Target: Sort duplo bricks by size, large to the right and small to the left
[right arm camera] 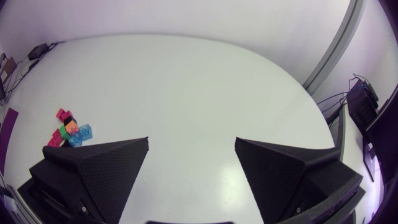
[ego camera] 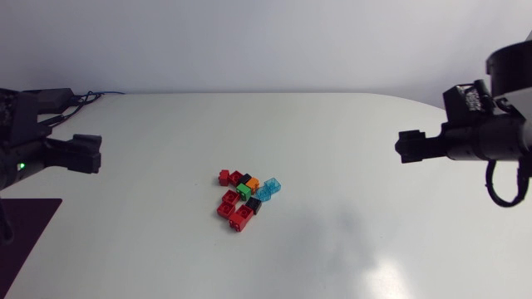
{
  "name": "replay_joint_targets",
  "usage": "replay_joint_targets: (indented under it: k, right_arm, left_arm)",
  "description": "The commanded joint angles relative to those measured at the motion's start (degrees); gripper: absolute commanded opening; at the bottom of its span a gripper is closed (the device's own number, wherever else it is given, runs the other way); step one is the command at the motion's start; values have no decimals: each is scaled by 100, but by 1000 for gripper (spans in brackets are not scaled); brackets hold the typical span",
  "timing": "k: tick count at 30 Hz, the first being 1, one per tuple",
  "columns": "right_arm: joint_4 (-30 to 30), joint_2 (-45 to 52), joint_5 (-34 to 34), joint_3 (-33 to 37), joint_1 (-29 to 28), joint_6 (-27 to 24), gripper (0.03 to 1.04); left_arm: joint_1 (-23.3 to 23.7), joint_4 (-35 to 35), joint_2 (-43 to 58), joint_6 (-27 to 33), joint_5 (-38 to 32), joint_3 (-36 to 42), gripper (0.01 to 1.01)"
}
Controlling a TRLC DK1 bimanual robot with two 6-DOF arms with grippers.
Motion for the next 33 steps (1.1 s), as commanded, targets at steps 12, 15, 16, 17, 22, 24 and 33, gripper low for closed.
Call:
replay_joint_targets:
  k: [12, 15, 16, 17, 22, 24, 33]
  right_arm:
    - [-286, 1859, 963, 817, 1424, 159, 992]
    - [-295, 2430, 1094, 1081, 1635, 528, 954]
    - [-268, 2632, 1103, 1204, 1644, 774, 915]
    - [-321, 2861, 1103, 1362, 1661, 932, 895]
    - [988, 3459, 927, 1371, 1688, 1064, 149]
    - [1489, 3467, 936, 1301, 1767, 976, 49]
    - [1428, 4320, 760, 1494, 2646, 959, 49]
  left_arm:
    - [-848, -974, 2468, 616, 49, 1324, 985]
    - [-866, -1721, 3365, 396, 198, 1869, 985]
    - [-822, -1993, 3699, 352, 286, 2080, 985]
    - [-787, -2090, 3875, 335, 286, 2212, 985]
    - [-734, -1633, 3998, 326, 418, 2335, 985]
    - [-734, -1554, 4077, 326, 497, 2335, 985]
    - [-435, -1079, 4314, 502, 1015, 2115, 982]
